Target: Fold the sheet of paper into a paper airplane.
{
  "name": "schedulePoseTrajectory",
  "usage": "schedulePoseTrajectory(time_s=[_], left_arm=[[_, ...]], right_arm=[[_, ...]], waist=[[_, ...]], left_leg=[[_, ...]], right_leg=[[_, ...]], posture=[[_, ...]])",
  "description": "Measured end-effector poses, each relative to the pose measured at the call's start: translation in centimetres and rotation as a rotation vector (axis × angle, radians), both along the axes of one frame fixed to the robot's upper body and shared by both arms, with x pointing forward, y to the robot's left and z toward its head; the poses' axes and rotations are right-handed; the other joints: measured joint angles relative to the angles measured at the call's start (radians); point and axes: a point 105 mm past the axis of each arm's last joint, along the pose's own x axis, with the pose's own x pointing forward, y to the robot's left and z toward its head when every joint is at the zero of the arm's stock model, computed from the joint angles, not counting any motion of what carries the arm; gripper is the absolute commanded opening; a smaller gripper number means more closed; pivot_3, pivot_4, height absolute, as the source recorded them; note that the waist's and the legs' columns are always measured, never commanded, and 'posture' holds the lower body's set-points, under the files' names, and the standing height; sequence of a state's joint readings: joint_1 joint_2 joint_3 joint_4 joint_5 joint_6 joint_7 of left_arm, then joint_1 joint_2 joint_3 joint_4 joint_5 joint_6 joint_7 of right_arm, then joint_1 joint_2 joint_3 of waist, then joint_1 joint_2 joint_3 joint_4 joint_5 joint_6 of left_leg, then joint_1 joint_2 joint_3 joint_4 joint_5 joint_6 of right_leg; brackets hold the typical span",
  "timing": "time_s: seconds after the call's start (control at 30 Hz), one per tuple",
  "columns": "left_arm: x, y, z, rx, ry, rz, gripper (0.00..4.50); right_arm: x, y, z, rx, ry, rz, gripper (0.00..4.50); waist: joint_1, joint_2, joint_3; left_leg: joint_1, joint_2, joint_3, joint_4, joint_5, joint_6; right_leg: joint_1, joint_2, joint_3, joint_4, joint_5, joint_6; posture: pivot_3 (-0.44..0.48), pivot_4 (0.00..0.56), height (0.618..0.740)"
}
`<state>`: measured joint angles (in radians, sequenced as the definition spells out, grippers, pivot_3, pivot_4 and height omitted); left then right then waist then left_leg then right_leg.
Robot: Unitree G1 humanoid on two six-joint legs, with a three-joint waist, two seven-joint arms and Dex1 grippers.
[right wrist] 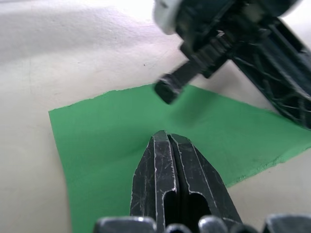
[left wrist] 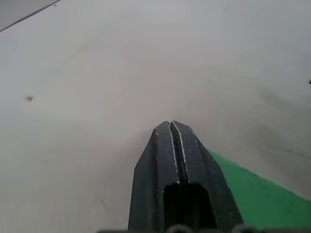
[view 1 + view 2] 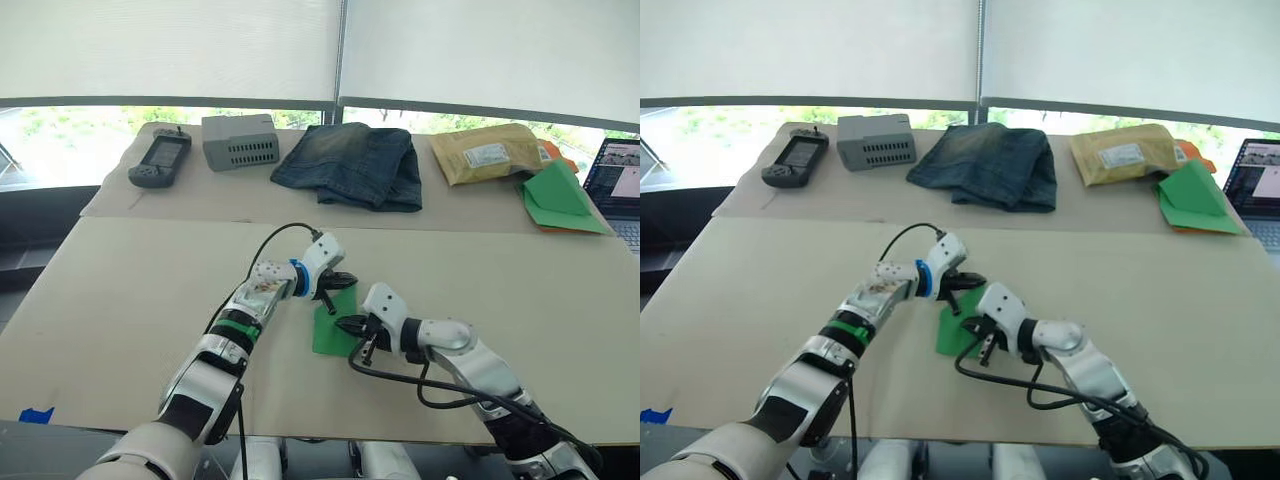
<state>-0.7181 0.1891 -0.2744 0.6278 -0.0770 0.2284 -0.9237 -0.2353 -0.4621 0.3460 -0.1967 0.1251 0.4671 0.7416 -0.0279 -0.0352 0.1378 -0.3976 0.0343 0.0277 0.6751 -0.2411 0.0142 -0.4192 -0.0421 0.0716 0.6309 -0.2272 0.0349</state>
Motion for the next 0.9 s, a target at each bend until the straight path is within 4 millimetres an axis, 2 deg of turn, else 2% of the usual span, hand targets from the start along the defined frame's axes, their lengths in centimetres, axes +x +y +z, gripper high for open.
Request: schedulePoseTrajectory(time_s=[0.13,0.27,0.47,0.63,0.77,0.9], left_arm=[[-1.2,2.0,-0.3,0.023,-0.008,-0.005,0.00],[-2.1,3.2,-0.5,0.047,-0.006,0.004,0.00],[-3.5,4.9,-0.4,0.097,-0.011,-0.013,0.00],[-3.8,5.9,-0.2,0.080,0.032,-0.005,0.00],[-3.8,5.7,0.1,-0.027,0.114,0.020,0.00],[-3.1,3.9,1.5,-0.093,0.111,-0.001,0.00]], right_arm=[[0.2,0.0,-0.1,-0.005,0.005,0.003,0.02],[0.3,0.0,-0.3,-0.010,0.014,0.009,0.02],[0.2,0.3,-0.3,-0.012,0.016,0.022,0.02],[0.2,0.3,-0.3,-0.012,0.017,0.024,0.02],[0.2,0.3,-0.3,-0.011,0.019,0.024,0.02],[0.2,0.2,-0.3,-0.011,0.020,0.022,0.02]], waist=[[-0.002,0.000,-0.001],[-0.004,-0.001,-0.001],[-0.010,0.000,-0.001],[-0.012,0.000,-0.001],[-0.012,0.000,0.000],[-0.010,-0.002,0.000]], left_leg=[[0.003,0.000,0.000,0.000,0.000,0.000],[0.013,0.000,0.000,-0.002,0.000,0.000],[0.016,0.000,0.000,-0.007,0.000,0.000],[0.016,0.001,0.000,-0.007,0.000,0.000],[0.015,0.000,-0.001,-0.007,0.000,0.000],[0.015,0.000,-0.001,-0.007,0.000,0.000]], right_leg=[[0.003,0.000,0.000,0.000,0.000,0.000],[0.013,-0.001,0.000,-0.002,-0.002,-0.002],[0.014,-0.001,0.000,-0.002,-0.003,-0.002],[0.014,-0.001,-0.001,-0.002,-0.003,-0.002],[0.013,-0.001,-0.001,-0.002,-0.003,-0.002],[0.013,-0.001,-0.001,-0.003,-0.003,-0.002]], posture=[[0.000,0.150,0.734],[0.000,0.150,0.734],[0.000,0.150,0.734],[0.000,0.150,0.734],[0.000,0.150,0.734],[0.000,0.150,0.734]])
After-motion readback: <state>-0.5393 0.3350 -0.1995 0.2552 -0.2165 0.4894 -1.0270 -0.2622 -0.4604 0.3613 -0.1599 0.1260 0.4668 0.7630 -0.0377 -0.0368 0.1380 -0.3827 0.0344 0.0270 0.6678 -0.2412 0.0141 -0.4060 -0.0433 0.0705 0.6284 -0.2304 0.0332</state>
